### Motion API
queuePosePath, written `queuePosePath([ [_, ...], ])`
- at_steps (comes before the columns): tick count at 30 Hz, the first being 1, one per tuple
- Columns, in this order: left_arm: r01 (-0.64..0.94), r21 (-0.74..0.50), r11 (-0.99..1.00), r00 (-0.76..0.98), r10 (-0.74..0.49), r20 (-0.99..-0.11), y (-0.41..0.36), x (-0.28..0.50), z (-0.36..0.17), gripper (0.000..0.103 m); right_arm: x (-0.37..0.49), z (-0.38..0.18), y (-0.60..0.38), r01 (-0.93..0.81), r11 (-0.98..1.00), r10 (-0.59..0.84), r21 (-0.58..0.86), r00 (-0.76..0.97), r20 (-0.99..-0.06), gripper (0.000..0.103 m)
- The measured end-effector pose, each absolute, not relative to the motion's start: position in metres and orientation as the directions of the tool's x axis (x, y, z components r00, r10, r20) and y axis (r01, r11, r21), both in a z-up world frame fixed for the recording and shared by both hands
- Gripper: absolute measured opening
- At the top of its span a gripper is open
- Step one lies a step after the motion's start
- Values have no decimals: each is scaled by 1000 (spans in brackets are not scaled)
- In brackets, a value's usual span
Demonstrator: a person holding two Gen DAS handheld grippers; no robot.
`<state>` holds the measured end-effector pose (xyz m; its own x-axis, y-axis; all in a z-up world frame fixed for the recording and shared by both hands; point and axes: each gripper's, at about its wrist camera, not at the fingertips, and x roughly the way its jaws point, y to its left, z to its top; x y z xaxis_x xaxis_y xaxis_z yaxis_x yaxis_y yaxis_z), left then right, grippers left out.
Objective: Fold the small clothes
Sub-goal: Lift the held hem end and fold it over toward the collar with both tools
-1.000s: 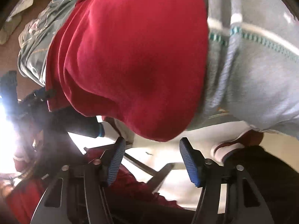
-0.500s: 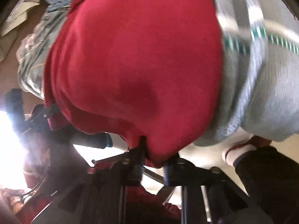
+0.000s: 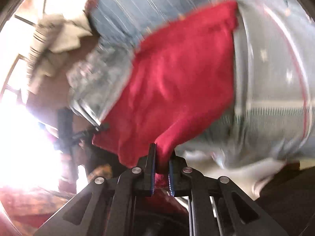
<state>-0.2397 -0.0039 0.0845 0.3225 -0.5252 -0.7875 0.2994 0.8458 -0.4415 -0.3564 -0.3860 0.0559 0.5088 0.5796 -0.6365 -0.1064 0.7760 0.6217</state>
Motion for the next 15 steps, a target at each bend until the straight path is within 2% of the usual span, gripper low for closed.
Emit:
queuePosePath([
  [5, 332, -465, 821, 405, -569, -715, -11, -217, 118, 8, -344, 93, -409, -129, 769, 550, 626, 633, -545, 10],
  [15, 301, -429, 852, 560, -522, -643, -28, -135, 138, 8, -280, 132, -441, -123, 753, 464, 646, 796, -390, 9],
])
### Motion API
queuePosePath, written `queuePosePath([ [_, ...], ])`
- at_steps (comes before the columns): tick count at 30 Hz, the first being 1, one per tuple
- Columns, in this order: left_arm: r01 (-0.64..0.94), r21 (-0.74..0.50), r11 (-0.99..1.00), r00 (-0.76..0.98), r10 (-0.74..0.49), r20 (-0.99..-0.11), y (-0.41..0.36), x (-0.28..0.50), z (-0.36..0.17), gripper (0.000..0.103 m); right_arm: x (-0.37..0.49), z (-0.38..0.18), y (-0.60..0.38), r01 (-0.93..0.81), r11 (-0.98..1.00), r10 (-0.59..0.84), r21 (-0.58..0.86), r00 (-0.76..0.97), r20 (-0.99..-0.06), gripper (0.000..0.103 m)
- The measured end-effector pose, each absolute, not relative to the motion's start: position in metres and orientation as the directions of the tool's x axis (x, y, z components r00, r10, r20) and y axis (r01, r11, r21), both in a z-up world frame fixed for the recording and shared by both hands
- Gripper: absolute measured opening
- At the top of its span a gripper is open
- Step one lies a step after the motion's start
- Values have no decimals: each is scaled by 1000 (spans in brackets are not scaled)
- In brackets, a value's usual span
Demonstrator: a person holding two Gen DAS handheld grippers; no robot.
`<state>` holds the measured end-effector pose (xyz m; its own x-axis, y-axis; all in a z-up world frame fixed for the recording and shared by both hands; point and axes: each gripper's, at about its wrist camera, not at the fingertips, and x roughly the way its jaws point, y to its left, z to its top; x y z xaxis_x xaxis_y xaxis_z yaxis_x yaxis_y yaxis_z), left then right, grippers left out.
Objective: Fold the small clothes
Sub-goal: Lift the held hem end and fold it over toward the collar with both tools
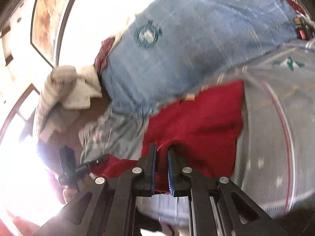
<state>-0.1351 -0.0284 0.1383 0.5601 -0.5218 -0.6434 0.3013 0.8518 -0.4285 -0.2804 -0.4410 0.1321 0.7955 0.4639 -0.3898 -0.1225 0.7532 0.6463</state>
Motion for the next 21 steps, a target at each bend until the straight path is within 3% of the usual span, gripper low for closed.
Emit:
queuePosePath([
  [14, 250, -323, 913, 586, -408, -700, -87, -50, 110, 8, -187, 132, -472, 14, 838, 293, 545, 832, -471, 3],
  [17, 243, -325, 914, 588, -405, -700, -85, -50, 105, 8, -179, 123, -473, 40, 841, 297, 540, 800, -521, 10],
  [18, 239, -331, 913, 585, -407, -701, -84, -48, 103, 8, -178, 119, -471, 45, 852, 291, 521, 786, -545, 18],
  [19, 235, -341, 910, 579, -413, -703, -81, -47, 100, 8, -176, 117, -467, 47, 868, 281, 495, 775, -567, 40],
  [21, 225, -357, 907, 571, -419, -705, -78, -45, 97, 8, -172, 108, -457, 50, 905, 243, 422, 754, -610, 74],
])
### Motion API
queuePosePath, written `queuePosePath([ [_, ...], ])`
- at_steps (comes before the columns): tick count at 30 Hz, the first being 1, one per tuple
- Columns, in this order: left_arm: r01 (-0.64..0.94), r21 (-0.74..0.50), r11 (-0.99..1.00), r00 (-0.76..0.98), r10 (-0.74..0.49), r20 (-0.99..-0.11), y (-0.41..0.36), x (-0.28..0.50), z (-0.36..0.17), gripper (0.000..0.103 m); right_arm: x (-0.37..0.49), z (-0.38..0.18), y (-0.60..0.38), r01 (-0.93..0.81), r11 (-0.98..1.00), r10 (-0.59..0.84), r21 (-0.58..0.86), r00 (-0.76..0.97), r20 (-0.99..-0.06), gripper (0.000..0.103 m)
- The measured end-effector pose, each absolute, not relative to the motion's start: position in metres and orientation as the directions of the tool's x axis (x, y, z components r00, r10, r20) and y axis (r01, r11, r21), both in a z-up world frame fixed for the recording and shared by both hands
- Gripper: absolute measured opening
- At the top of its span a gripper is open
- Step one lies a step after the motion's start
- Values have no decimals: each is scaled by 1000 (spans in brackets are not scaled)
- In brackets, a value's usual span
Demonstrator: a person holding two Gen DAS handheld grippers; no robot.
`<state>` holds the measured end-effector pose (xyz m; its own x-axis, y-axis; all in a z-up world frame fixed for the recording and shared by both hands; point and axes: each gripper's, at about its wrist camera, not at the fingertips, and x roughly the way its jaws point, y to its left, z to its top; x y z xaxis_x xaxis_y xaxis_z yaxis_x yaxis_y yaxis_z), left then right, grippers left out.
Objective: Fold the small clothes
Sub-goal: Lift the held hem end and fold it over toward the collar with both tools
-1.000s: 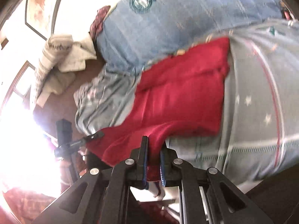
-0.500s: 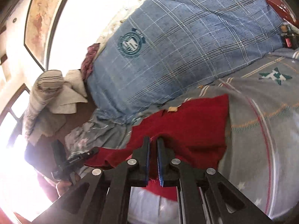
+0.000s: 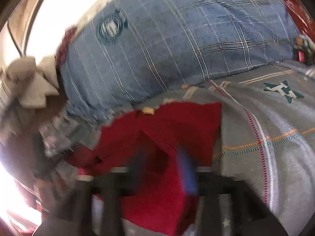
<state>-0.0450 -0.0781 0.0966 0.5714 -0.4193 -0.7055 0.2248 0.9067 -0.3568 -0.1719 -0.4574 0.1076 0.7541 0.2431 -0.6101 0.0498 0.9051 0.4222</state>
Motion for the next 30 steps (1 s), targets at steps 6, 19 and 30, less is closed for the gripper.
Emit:
queuePosePath([
  [6, 208, -376, 903, 558, -425, -713, -74, -41, 88, 8, -142, 89, -433, -7, 970, 174, 243, 718, -674, 77],
  [19, 206, -344, 916, 576, -398, -715, -76, -41, 85, 8, -119, 98, -405, -77, 982, 170, 170, 748, -642, 6],
  [30, 232, -347, 909, 597, -415, -687, -84, -30, 112, 8, -117, 127, -435, 0, 969, 141, 245, 818, -558, 6],
])
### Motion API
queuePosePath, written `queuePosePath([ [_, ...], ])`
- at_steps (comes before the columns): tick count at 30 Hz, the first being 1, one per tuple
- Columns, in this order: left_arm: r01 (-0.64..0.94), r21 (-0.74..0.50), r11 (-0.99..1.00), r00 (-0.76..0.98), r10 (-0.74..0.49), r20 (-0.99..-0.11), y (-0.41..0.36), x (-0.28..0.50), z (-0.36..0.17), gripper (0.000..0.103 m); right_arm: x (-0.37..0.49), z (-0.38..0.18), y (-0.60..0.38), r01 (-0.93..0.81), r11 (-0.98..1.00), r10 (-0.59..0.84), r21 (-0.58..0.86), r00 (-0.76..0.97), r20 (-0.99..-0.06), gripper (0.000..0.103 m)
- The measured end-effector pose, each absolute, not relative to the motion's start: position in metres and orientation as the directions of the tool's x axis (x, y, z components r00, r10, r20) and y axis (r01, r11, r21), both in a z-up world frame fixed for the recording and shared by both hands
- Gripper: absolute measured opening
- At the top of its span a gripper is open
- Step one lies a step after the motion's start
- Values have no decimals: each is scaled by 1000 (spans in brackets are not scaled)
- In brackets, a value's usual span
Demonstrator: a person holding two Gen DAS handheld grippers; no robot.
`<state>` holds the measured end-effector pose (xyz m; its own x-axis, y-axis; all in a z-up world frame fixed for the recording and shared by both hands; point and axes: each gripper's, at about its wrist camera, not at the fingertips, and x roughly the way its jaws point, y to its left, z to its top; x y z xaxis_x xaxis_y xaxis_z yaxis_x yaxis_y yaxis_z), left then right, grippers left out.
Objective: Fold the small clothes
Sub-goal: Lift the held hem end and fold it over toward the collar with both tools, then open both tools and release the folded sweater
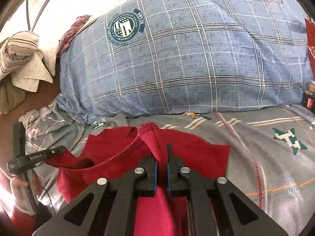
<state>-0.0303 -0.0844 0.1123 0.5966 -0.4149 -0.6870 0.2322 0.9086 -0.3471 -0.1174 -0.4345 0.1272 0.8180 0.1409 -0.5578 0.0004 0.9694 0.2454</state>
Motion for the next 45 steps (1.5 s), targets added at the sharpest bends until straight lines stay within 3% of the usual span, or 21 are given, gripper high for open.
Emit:
queuePosePath([
  [9, 251, -307, 918, 607, -397, -688, -112, 16, 121, 8, -91, 121, -460, 78, 961, 84, 264, 830, -551, 6],
  [20, 230, -346, 910, 548, -415, -726, -120, 65, 83, 10, -54, 89, -486, 147, 948, 51, 282, 805, -591, 6],
  [23, 228, -372, 900, 526, -435, -731, -120, 74, 71, 16, -40, 74, -490, 190, 946, 12, 261, 785, -619, 8],
  [24, 223, -366, 904, 525, -427, -736, -119, 76, 68, 32, -33, 65, -494, 209, 939, 13, 272, 771, -637, 11],
  [25, 208, -343, 916, 539, -400, -741, -118, 78, 68, 58, -30, 61, -497, 222, 936, 7, 271, 762, -648, 22],
  [26, 184, -334, 924, 570, -378, -730, -112, 77, 71, 63, -27, 57, -502, 251, 930, -14, 268, 753, -658, 27],
  [28, 162, -363, 917, 606, -383, -697, -98, 76, 81, 65, -31, 56, -513, 298, 909, -33, 292, 749, -661, 41],
  [33, 137, -319, 938, 639, -330, -695, -81, 62, 103, 70, -69, 88, -502, 275, 915, -50, 294, 802, -595, 41],
  [36, 138, -276, 951, 629, -300, -718, -83, 52, 97, 70, -77, 106, -463, 127, 948, 68, 291, 815, -576, 42],
  [39, 150, -221, 964, 601, -266, -754, -93, 45, 79, 71, -62, 98, -415, -7, 973, 156, 232, 760, -631, 42],
  [45, 151, -126, 980, 554, -190, -811, -107, 50, 48, 71, 13, 51, -349, -94, 984, 178, 154, 635, -751, 41],
])
